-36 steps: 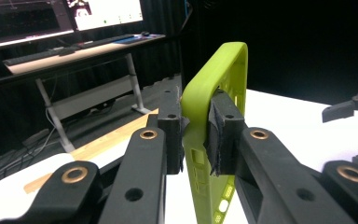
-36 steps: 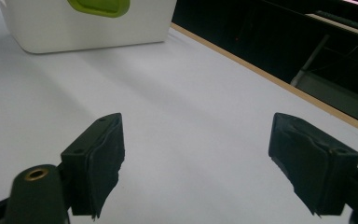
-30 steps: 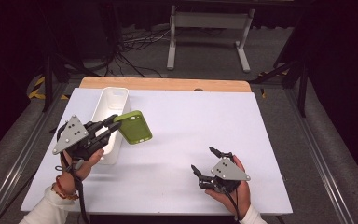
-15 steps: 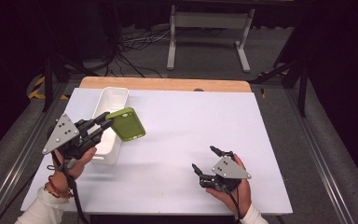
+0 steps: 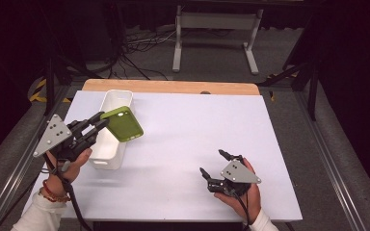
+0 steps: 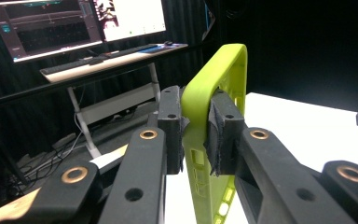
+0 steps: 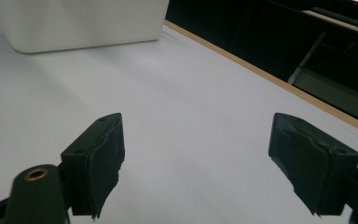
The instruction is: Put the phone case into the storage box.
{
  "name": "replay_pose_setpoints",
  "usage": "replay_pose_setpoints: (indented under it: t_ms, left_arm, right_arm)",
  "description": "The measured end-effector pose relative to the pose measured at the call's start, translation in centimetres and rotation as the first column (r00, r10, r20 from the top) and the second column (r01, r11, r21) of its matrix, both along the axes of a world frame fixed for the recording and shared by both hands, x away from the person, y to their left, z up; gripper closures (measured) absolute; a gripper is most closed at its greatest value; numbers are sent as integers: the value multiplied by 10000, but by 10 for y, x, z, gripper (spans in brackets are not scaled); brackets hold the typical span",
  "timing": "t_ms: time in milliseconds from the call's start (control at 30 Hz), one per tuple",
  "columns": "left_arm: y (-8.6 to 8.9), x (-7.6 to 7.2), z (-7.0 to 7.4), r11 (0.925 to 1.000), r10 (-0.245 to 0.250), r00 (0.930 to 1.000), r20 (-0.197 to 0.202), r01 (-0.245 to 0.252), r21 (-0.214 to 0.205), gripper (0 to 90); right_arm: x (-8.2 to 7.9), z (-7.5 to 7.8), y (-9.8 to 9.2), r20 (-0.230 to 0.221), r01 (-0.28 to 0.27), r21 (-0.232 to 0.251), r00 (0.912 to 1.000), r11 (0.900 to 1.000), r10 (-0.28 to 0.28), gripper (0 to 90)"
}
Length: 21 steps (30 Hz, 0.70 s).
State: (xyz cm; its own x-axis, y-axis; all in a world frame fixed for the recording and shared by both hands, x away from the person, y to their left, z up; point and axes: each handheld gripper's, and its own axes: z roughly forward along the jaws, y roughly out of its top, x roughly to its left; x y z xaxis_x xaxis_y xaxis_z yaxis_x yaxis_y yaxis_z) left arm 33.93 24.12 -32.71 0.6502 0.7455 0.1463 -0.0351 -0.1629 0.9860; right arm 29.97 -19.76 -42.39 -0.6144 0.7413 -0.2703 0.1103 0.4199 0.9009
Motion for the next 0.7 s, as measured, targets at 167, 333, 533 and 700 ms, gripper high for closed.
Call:
replay_pose_setpoints:
  t_ms: [167,333,533,700]
  left_arm:
    - [3,0,1,10000,82,10000,27,-82,-16,779]
    - [8,1,2,9997,225,9997,32,-225,-111,779]
    - [13,3,2,9993,345,9994,93,-344,-136,779]
    - [17,4,2,9987,471,9989,46,-470,-208,779]
  right_arm:
    - [0,1,-1,25,42,-24,10000,10000,-42,192]
    - [1,0,-1,15,48,-44,10000,10000,-48,192]
    - [1,1,-3,28,115,13,9999,9999,-115,192]
    - [1,1,-2,41,86,-2,10000,10000,-86,192]
